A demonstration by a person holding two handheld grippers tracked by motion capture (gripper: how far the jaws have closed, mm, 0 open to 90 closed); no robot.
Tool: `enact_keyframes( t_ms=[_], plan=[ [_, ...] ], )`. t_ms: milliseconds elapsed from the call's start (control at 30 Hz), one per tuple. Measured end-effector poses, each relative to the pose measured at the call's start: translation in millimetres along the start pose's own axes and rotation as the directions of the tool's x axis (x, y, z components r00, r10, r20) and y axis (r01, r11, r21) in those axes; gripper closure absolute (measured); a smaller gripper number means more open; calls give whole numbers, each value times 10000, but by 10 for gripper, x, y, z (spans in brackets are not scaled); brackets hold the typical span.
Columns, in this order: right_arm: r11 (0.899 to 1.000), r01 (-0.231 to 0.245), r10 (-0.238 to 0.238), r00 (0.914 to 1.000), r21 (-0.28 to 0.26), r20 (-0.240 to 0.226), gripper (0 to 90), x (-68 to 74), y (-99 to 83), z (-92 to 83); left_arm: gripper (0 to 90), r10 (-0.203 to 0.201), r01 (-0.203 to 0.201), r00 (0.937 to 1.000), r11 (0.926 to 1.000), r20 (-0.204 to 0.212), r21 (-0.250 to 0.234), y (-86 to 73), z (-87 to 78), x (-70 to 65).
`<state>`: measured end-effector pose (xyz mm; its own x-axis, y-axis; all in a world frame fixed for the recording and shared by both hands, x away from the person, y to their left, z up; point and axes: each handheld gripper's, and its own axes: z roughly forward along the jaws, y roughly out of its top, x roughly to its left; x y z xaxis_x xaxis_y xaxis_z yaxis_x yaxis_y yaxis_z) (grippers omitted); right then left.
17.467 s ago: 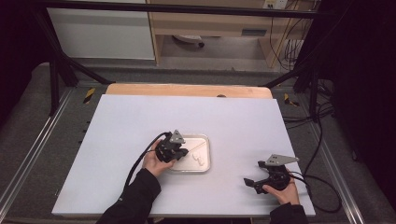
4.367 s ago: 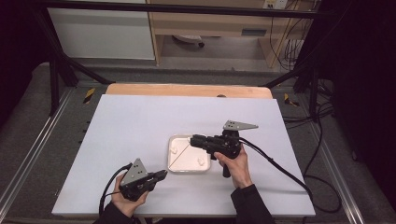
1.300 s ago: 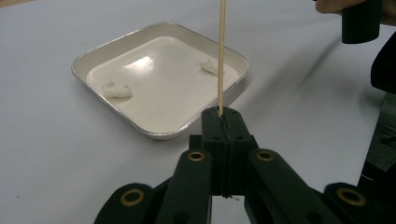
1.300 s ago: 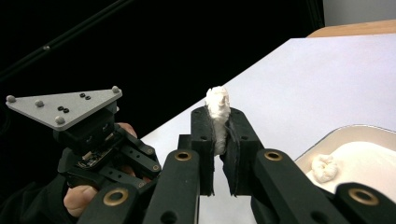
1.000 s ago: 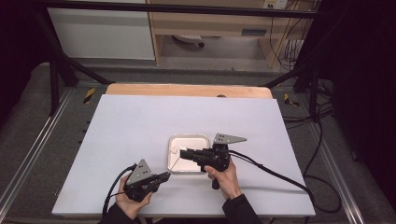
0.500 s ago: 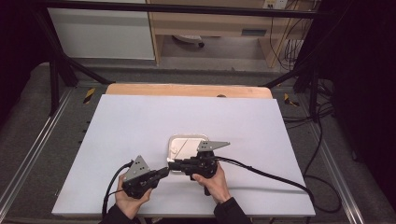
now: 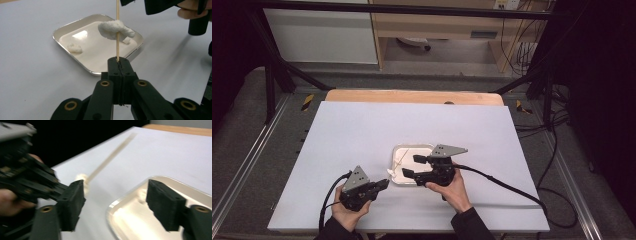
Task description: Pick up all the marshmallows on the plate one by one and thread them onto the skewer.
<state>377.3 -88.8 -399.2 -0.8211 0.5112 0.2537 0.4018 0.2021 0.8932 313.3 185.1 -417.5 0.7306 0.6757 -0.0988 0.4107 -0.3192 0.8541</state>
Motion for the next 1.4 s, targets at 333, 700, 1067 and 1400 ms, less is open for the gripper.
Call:
enact_keyframes(
  t_ms=[333,700,1067,1400],
  plan=[
    [9841,200,-467,9878,1763,1487,237,-295,-161,-45,889,-235,235,9997,9997,-61,78,-60,-36,92],
    [9473,217,-885,9766,3197,1961,530,-380,-406,99,888,-270,270,9996,9995,-13,166,-81,-27,103],
    [9443,625,-1417,9634,3231,2276,673,-375,-437,117,889,-223,224,9997,9996,-13,191,-79,-21,92],
    [9463,633,-1467,9579,3170,2466,756,-364,-446,112,889,-171,171,9999,9997,-11,176,-78,-23,87]
  ],
)
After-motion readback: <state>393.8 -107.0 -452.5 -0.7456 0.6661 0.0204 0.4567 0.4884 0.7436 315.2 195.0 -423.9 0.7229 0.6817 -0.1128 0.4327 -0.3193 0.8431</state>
